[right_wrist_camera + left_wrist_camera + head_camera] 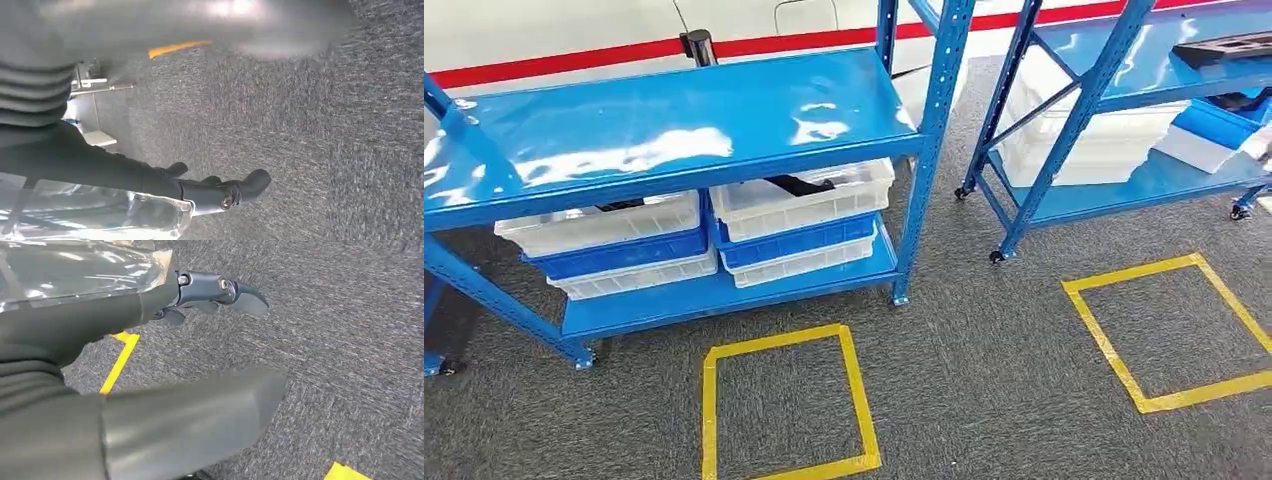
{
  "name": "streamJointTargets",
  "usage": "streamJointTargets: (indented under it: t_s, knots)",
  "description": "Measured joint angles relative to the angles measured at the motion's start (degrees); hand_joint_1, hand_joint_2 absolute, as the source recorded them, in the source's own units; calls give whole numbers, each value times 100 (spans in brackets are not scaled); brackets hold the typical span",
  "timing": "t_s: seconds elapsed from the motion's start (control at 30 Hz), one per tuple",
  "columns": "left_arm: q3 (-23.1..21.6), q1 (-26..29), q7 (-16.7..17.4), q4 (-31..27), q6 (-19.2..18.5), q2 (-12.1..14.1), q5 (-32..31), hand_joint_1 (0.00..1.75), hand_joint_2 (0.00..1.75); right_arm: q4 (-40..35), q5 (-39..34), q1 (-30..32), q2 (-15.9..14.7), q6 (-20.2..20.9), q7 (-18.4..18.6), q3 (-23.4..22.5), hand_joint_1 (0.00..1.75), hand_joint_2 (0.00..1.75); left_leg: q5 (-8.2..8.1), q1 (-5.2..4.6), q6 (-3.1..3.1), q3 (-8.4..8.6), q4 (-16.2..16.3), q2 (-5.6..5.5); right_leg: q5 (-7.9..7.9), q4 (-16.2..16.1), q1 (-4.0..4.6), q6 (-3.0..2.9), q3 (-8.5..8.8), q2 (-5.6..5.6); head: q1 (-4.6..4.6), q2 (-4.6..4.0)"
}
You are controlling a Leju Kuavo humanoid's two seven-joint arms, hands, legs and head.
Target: Take the parts from the cabinet and place them on the table.
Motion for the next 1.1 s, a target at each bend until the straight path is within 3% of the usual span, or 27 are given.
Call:
streamJointTargets:
  t_s: [0.03,0.07,0.1,0.13,0.27,0.47,0.8,1.0,1.1]
  knots:
    - [0,-1,11,4,4,-9,0,0,175,0,4,-10,-7,-9,-15,0,0,175,87,26,1,160,-357,-21,-13,20,23,28,-12,18,-9,0]
    - [-2,-8,13,9,7,-11,-7,0,175,2,9,-18,-9,-17,-35,0,0,175,84,-13,30,151,-384,-39,-42,56,71,80,-36,37,-7,0]
    - [-2,-7,15,11,17,-19,-7,0,175,0,11,-20,-17,-26,-46,0,0,175,105,0,38,148,-411,-26,-69,74,98,83,-88,38,24,0]
    - [-2,-7,15,15,22,-42,-7,0,175,2,13,-18,-37,-33,-53,0,0,175,100,-31,36,148,-406,-21,-85,67,134,42,-90,43,26,0]
    - [0,-7,15,17,37,-39,-7,0,175,9,24,-19,-37,-33,-59,0,0,175,114,-125,137,139,-398,-22,-36,37,67,135,-88,42,22,0]
    - [0,-7,24,24,46,-52,11,0,175,9,70,-19,-79,-33,-61,0,0,175,130,-147,174,106,-392,-22,2,14,46,192,-60,43,22,0]
    - [51,-2,293,39,122,-98,129,0,175,9,16,-16,-157,-46,-326,11,0,175,128,-128,174,101,-392,-21,0,13,48,191,-77,43,22,0]
    - [-534,139,512,-11,-85,-33,483,0,175,-7,-562,94,-214,214,-437,311,0,175,129,-103,170,101,-392,-21,0,14,63,189,-78,43,22,0]
    - [-534,139,512,-11,-85,-33,483,0,175,-7,-562,94,-214,214,-437,311,0,175,129,-103,170,101,-392,-21,0,14,63,189,-78,43,22,0]
